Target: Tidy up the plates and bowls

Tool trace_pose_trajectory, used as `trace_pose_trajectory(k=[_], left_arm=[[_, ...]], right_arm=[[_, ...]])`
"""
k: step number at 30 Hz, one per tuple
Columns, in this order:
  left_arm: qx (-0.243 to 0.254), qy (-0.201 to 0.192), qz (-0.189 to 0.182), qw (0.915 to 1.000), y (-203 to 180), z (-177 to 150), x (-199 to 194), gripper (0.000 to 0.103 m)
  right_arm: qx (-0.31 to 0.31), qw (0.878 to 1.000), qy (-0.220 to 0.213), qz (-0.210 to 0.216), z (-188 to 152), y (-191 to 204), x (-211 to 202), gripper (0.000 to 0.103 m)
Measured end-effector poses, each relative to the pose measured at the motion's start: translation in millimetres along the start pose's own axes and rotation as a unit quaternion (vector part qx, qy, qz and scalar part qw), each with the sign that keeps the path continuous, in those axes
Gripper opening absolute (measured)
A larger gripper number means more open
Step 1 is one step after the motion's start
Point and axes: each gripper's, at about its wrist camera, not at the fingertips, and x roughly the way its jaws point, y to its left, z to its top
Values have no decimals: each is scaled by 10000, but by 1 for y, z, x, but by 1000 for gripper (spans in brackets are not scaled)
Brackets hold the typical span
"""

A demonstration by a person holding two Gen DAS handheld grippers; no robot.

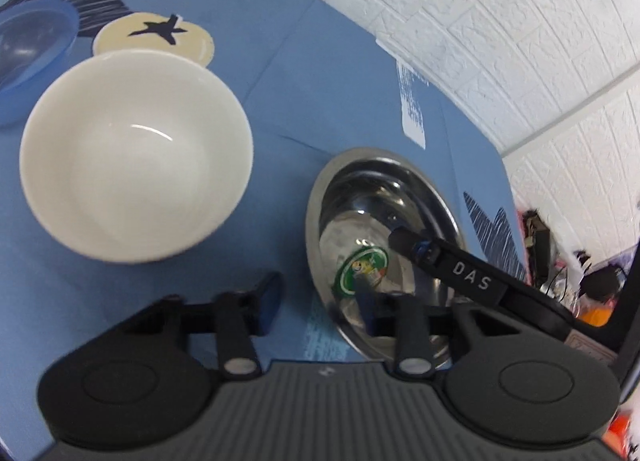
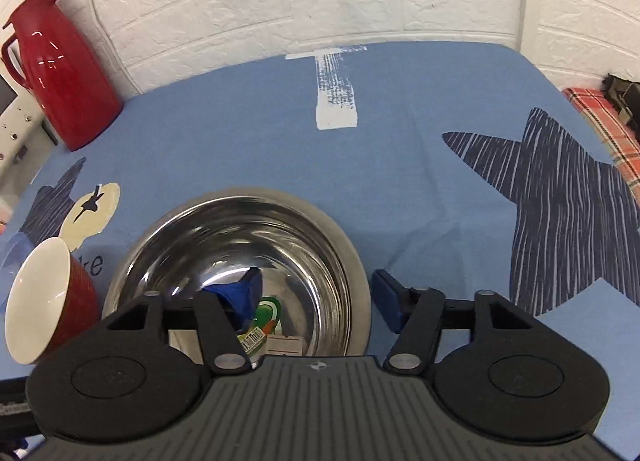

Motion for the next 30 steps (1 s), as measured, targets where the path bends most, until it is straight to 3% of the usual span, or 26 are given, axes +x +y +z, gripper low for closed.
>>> trace_pose_trajectory(k=[2, 10, 17, 22, 30], left_arm=[[148, 83, -5, 9999, -2, -2, -1, 8], [744, 337, -142, 9966, 4, -39, -50, 6], [1213, 825, -340, 9886, 47, -106, -130, 6], [1723, 947, -307, 9800, 79, -154, -175, 7], [1874, 1067, -359, 9758, 92, -175, -182, 7]], right_arm=[[44, 9999, 9, 133, -3, 0, -4, 25], [211, 9986, 127, 463, -52, 3, -61, 27], [38, 9979, 183, 622, -148, 43, -139, 32], [-50, 9972, 225, 707, -212, 73, -172, 33], [103, 9980, 256, 561, -241, 83, -183, 35]])
